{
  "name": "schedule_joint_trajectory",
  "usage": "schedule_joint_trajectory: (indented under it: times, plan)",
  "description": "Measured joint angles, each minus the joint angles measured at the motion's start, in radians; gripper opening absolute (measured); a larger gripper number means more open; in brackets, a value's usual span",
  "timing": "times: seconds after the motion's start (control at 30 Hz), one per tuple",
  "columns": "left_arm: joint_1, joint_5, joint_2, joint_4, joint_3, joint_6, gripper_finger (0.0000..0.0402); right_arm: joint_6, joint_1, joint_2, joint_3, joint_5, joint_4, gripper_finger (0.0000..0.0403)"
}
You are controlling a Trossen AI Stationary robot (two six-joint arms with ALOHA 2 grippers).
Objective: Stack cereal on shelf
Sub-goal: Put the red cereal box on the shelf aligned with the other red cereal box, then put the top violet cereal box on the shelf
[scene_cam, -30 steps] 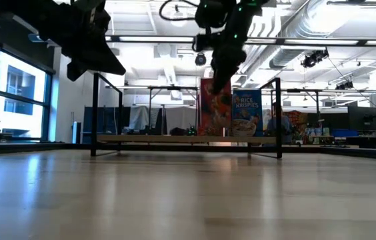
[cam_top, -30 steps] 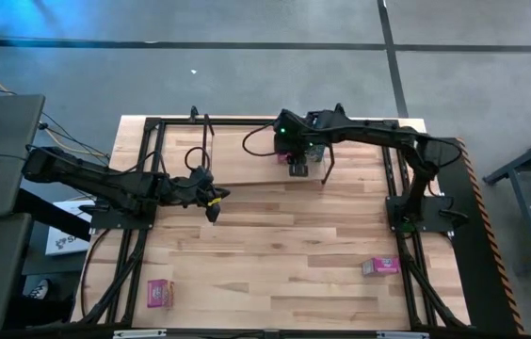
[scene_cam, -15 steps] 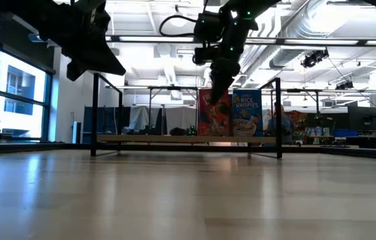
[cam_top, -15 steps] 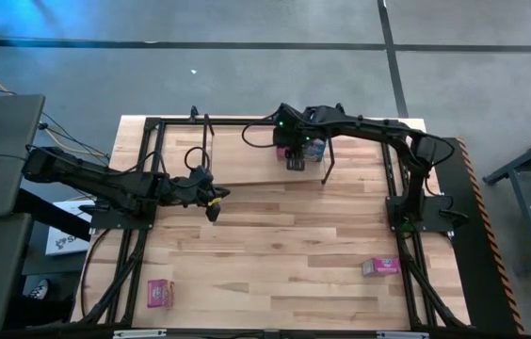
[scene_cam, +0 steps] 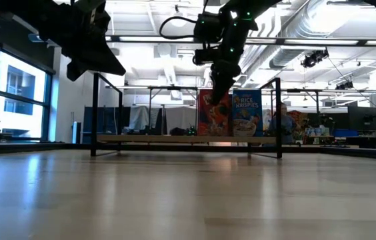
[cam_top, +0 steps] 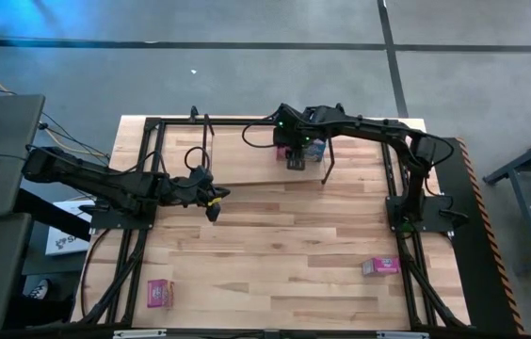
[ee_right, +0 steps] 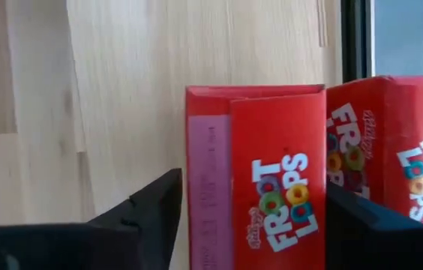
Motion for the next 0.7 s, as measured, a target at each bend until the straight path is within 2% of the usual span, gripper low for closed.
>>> schedule_joint_trajectory:
  times: [0.13,0.33,0.7]
  plan:
    - [0.0,0.0,0.0,0.0,0.0,0.0,0.0,-0.024,0.0,0.0,0.0,0.022,-0.001,0.0245]
    - [0.0,0.0,0.0,0.0,0.0,0.0,0.0,-0.043,0.0,-0.01,0.015,0.047,-0.051,0.025]
    - [0.0,0.001,0.0,-0.007,0.0,0.001,0.0,-0.017,-0.029,-0.013,0.198,0.053,-0.225,0.025]
